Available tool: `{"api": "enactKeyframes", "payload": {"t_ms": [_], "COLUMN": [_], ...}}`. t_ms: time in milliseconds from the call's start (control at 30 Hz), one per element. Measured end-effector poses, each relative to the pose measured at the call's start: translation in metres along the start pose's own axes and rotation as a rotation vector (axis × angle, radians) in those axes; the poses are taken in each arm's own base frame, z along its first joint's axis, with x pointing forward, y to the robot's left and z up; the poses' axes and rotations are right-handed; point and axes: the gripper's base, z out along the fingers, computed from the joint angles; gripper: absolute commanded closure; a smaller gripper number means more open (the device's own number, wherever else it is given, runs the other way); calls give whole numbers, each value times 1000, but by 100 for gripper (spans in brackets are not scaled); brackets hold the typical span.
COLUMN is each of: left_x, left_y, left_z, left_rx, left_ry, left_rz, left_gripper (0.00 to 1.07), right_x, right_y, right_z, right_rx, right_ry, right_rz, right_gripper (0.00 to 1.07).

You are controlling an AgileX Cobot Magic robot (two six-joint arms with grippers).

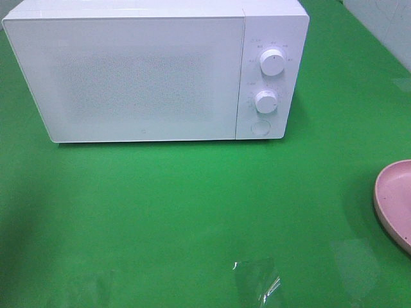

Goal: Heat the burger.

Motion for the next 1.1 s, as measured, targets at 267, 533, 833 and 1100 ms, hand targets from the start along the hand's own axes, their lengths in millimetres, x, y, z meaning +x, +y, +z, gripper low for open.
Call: {"api": "enactKeyframes", "payload": {"t_ms": [267,533,833,1100], "left_x": [56,110,168,194], "left_y": [-3,-5,-7,-8], "left_z": [1,-3,-31,-37], "left_rx": [8,-2,-43,-53], "left_ry": [-86,-309,-740,-909], "left_rz": [2,9,37,46], "left_gripper": [9,9,9,9], "right_x": [0,0,0,0], "right_y": [0,0,0,0], "right_z": [0,0,0,0], "right_rx": [0,0,0,0], "right_ry": [0,0,0,0], "right_rz": [0,0,0,0], "right_gripper": [35,35,35,35]}}
